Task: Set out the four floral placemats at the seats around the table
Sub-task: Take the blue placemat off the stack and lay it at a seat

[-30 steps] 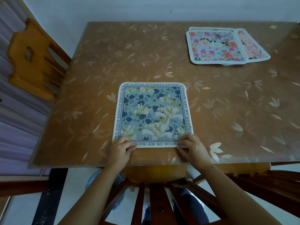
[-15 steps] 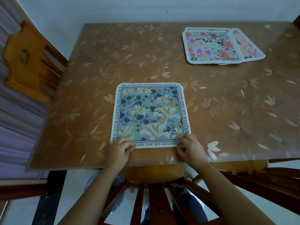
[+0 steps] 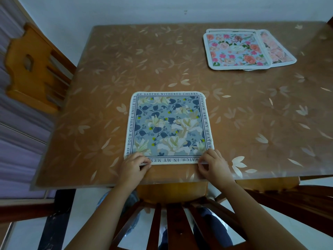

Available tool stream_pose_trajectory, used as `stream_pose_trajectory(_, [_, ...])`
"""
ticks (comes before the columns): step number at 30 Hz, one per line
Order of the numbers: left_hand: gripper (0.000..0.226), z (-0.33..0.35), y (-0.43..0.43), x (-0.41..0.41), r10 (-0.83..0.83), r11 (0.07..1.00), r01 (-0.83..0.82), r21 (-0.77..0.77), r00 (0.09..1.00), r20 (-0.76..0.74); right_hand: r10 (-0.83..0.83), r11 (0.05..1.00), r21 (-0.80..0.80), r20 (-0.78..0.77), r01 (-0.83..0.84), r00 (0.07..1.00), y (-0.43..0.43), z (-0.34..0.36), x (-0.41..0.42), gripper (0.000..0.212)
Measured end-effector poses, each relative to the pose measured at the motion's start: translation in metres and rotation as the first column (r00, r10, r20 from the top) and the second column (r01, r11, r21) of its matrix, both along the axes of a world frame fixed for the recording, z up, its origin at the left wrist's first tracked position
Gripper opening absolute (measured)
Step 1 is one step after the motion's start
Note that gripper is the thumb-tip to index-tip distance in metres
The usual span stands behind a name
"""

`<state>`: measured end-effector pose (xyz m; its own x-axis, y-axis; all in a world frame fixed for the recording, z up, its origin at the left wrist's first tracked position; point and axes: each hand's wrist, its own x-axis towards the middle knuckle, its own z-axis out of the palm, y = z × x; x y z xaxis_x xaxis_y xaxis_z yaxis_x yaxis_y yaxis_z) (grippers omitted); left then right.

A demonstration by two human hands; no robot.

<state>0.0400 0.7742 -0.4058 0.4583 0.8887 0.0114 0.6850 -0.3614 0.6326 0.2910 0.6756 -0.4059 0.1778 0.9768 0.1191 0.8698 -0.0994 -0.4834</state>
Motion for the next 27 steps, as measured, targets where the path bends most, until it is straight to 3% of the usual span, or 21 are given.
stream_pose_trajectory(13, [0.01,-0.002,0.0,-0.001,0.022,0.999,-0.018,0.051,0.997,-0.08,0.071,0.997,-0.024,-0.06,-0.072,0.996,0.003,0.009,0.003,0.014])
stream_pose_trajectory(27, [0.011,-0.007,-0.002,0.002,0.01,0.998,-0.006,0.068,0.998,-0.065,0.09,0.996,-0.009,-0.038,-0.09,0.995,0.006,0.006,0.011,0.019])
